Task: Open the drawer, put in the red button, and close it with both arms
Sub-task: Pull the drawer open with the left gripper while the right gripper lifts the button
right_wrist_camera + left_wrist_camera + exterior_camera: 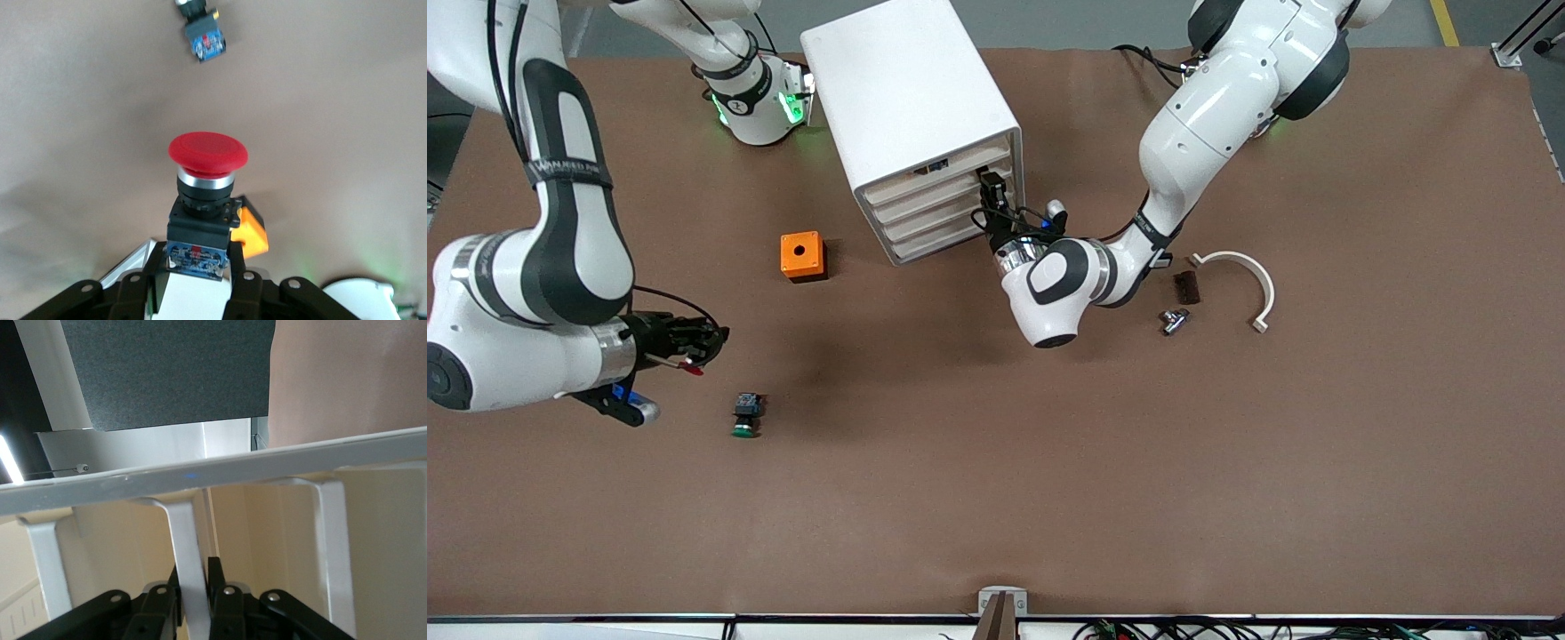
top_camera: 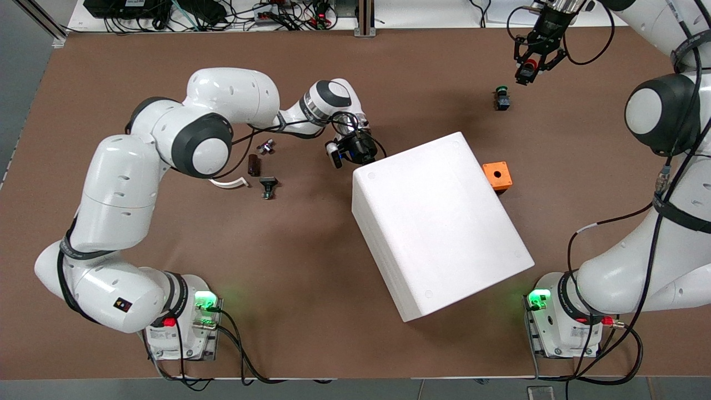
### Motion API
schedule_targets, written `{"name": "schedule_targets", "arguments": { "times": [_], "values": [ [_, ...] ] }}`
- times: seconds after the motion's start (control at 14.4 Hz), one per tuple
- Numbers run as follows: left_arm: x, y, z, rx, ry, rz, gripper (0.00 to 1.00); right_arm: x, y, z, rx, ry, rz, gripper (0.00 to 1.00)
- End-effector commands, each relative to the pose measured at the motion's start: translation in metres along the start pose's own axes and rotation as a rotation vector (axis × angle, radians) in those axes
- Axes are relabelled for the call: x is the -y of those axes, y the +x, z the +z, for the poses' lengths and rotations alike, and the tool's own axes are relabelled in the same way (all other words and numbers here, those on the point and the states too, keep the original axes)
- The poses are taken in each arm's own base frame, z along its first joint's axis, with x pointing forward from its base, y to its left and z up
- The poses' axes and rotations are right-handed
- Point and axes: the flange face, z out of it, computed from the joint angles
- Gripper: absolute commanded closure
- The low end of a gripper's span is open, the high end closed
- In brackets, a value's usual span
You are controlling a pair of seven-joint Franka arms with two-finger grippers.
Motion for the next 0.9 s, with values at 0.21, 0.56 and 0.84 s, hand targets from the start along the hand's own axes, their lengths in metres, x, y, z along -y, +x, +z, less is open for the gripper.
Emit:
{"name": "schedule_targets", "arguments": {
  "times": [0.21,0.56,0.84],
  "values": [
    [0.006,-0.002,-0.012,0.029,0.004,0.003,0.87,0.019,-0.061,-0.032,0.001,0.002,0.132,1.0],
    [0.006,0.011,-0.051,0.103,-0.013,0.004,0.87,0.05,-0.102,-0.043,0.003,0.033,0.235,1.0],
    [0.005,0.024,-0.084,0.162,-0.034,0.003,0.87,0.079,-0.136,-0.04,0.004,0.047,0.326,1.0]
  ]
}}
